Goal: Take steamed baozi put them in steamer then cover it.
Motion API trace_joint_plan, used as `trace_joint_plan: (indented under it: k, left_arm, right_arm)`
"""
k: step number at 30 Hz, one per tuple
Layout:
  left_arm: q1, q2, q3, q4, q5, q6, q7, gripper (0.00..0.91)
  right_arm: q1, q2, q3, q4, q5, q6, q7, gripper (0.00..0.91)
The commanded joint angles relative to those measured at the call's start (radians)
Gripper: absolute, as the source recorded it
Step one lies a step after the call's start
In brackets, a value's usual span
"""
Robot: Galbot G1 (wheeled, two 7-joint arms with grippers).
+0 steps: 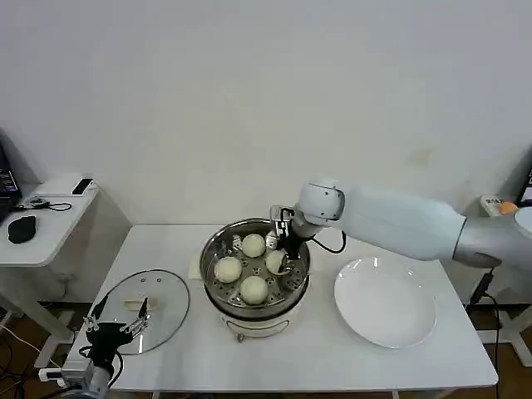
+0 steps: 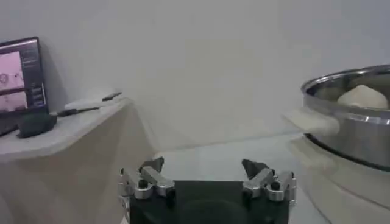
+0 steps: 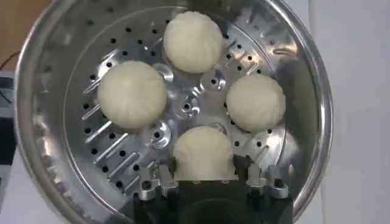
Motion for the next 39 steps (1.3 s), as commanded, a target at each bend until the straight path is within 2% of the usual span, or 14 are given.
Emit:
trace_joint_plan:
  k: [1, 9, 14, 18, 24, 26, 27, 28, 29, 30, 32, 35, 37, 39]
  left_arm:
    - [-0.001, -0.001, -0.001, 0.004, -0.002, -0.002, 0.000, 0.907]
    - [-0.001, -0.002, -0.001, 0.009, -0.003, -0.002, 0.000, 0.907]
    - [-0.003, -0.001, -0.002, 0.012, -0.003, -0.004, 0.002, 0.907]
    - [-0.008, -0.003, 0.001, 0.013, -0.003, -0.003, 0.001, 0.907]
    - [-0.010, -0.006, 0.005, 0.016, -0.002, -0.003, 0.001, 0.907]
    - [-0.010, -0.007, 0.005, 0.016, -0.001, -0.003, 0.001, 0.907]
    - [-0.010, -0.007, 0.005, 0.015, 0.000, -0.003, 0.001, 0.907]
    - [-0.009, -0.007, 0.006, 0.014, 0.000, -0.004, 0.001, 0.907]
    - [-0.008, -0.007, 0.005, 0.013, 0.000, -0.004, 0.001, 0.907]
    - [-0.008, -0.008, 0.005, 0.012, 0.000, -0.004, 0.000, 0.907]
    - [-0.007, -0.010, 0.005, 0.012, 0.000, -0.007, -0.002, 0.907]
    - [-0.006, -0.011, 0.008, 0.016, 0.003, -0.014, -0.005, 0.907]
    - [-0.007, -0.009, 0.011, 0.021, 0.006, -0.022, -0.005, 0.907]
    - [-0.007, -0.010, 0.013, 0.025, 0.009, -0.029, -0.003, 0.907]
  right_arm:
    - [-0.013, 0.003, 0.008, -0.008, -0.043, 0.015, 0.012, 0.907]
    - [-0.007, -0.037, 0.041, 0.041, -0.026, 0.012, 0.031, 0.907]
    - [-0.001, -0.099, 0.088, 0.104, 0.001, 0.023, 0.083, 0.907]
    - [-0.025, -0.164, 0.152, 0.186, 0.006, 0.035, 0.160, 0.907]
    - [-0.187, -0.253, 0.328, 0.305, 0.006, 0.045, 0.396, 0.907]
    - [-0.285, -0.274, 0.411, 0.316, -0.017, 0.116, 0.500, 0.907]
    - [-0.285, -0.274, 0.411, 0.316, -0.017, 0.116, 0.500, 0.907]
    - [-0.370, -0.279, 0.460, 0.320, -0.021, 0.146, 0.560, 0.907]
    - [-0.469, -0.281, 0.559, 0.323, -0.032, 0.196, 0.623, 0.907]
    - [-0.500, -0.280, 0.606, 0.325, -0.048, 0.214, 0.636, 0.907]
    - [-0.659, -0.274, 0.754, 0.336, -0.101, 0.289, 0.701, 0.907]
    - [-0.877, -0.240, 0.949, 0.355, -0.196, 0.369, 0.738, 0.907]
    - [-0.968, -0.222, 1.044, 0.374, -0.230, 0.413, 0.755, 0.907]
    - [-1.124, -0.180, 1.207, 0.405, -0.302, 0.462, 0.744, 0.907]
